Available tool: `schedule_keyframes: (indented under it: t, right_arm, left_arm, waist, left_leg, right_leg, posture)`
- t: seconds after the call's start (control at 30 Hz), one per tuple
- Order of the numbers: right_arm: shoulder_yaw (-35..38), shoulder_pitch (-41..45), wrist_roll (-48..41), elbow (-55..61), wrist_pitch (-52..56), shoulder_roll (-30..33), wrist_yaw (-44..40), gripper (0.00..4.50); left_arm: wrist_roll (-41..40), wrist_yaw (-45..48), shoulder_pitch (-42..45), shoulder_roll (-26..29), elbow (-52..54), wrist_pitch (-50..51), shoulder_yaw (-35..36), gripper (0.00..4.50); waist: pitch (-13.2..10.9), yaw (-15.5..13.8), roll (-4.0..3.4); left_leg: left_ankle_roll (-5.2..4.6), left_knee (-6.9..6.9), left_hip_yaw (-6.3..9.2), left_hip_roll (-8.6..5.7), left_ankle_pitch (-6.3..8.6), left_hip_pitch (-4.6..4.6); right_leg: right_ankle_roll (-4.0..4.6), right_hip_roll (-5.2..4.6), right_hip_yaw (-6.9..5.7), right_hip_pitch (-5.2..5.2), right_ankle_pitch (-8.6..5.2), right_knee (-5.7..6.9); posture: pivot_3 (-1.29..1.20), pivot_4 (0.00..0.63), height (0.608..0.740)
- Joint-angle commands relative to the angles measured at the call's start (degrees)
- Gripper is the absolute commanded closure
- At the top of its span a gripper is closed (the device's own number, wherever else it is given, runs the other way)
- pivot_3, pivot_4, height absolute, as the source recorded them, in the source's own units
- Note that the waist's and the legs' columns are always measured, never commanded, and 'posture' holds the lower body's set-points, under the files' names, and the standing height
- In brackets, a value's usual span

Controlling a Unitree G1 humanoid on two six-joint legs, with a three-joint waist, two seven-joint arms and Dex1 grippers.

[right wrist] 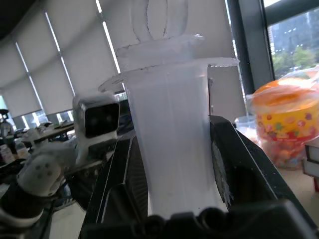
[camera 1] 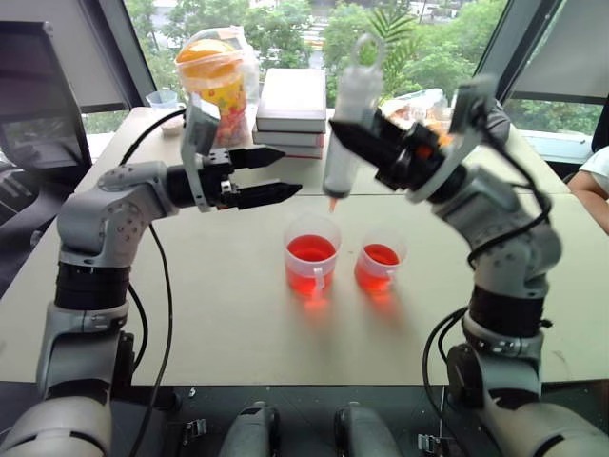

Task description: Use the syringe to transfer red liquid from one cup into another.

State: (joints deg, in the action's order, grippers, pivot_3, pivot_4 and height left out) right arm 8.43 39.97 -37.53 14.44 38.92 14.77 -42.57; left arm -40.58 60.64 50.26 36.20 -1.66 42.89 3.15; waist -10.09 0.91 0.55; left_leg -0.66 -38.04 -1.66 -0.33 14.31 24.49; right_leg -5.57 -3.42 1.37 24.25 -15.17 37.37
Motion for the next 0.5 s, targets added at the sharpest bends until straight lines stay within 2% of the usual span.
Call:
schedule_keyframes:
  t: [0.03, 0.27, 0.5]
  right_arm:
    - [-4.8, -3.1, 3.5, -0.1, -8.0, -0.5, -2.8, 3.12]
    - [-11.0, -8.8, 8.7, -4.2, -16.1, -2.4, -3.5, 3.12]
    - [-13.2, -10.5, 11.1, -5.7, -19.1, -2.9, -2.6, 3.12]
  left_arm:
    - [-0.6, 1.5, 2.6, 1.6, 0.2, 1.2, 1.1, 0.0]
    - [-1.1, 3.3, 4.4, 3.7, 0.0, 3.6, 1.3, 0.0]
    - [-1.4, 4.9, 5.3, 2.7, 0.1, 5.0, 0.3, 0.0]
  waist:
    - [0.0, 0.0, 0.0]
    - [0.0, 0.0, 0.0]
    - [0.0, 0.0, 0.0]
  left_leg:
    - [0.0, 0.0, -0.02, 0.0, 0.0, 0.0]
    - [0.01, -0.03, 0.0, 0.01, -0.01, -0.02]
    - [0.03, -0.04, 0.0, 0.01, -0.02, -0.02]
  right_leg:
    - [0.0, 0.0, 0.01, 0.01, 0.0, 0.02]
    - [0.0, 0.05, 0.01, 0.0, 0.0, 0.02]
    - [0.0, 0.05, 0.01, 0.0, 0.0, 0.03]
  posture:
    - [0.0, 0.15, 0.74]
    - [0.0, 0.15, 0.74]
    - [0.0, 0.15, 0.74]
